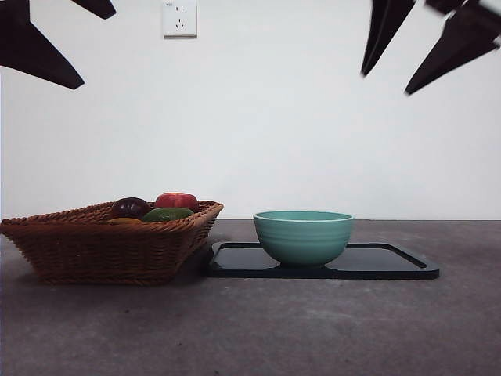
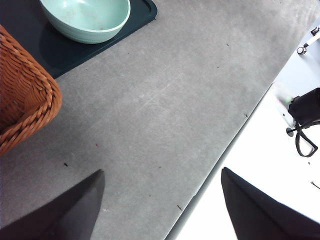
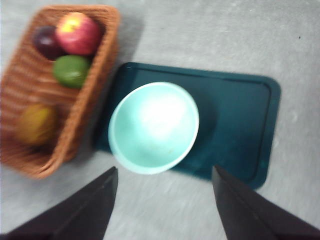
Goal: Pick up the wifruite, put it on the bowl, pick up the plate, put it on desk
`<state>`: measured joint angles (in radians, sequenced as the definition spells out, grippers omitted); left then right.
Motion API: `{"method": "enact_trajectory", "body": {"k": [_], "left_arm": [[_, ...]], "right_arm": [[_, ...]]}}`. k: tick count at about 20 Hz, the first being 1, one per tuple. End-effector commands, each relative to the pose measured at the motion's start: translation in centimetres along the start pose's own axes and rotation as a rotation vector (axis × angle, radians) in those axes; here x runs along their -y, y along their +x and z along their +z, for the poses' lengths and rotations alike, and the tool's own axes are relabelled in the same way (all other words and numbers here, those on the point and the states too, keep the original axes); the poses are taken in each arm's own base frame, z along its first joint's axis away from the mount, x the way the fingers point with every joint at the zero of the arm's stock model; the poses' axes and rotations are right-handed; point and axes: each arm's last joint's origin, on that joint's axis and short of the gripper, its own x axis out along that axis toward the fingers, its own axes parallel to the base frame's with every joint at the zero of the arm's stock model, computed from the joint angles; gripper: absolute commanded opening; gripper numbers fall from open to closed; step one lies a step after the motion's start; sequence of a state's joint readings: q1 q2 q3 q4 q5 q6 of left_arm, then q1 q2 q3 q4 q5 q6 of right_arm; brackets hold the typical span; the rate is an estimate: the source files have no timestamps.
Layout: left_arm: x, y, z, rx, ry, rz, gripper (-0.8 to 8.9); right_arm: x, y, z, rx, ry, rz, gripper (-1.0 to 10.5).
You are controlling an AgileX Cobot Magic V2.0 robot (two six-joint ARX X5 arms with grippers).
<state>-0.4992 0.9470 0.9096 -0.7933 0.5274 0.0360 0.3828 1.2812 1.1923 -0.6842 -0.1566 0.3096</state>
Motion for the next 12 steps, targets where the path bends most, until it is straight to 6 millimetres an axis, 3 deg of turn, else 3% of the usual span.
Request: {"method": "enact_trajectory", "body": {"k": [1, 5, 12], "left_arm": [[0.2, -0.2, 0.4, 0.014, 0.022, -0.01, 3.74], [0.2, -0.2, 0.4, 0.014, 0.022, -0.01, 3.74], [0.2, -0.2, 0.4, 0.012, 0.021, -0.01, 3.74]], "right_arm": [[0.3, 2.5, 1.3, -0.041, -0.028, -0.019, 3.0], [1.0, 7.1, 2.0, -0.104, -0.032, -0.039, 3.0], [2.5, 14.0, 0.9, -0.196, -0.017, -0.063, 3.0]]}}
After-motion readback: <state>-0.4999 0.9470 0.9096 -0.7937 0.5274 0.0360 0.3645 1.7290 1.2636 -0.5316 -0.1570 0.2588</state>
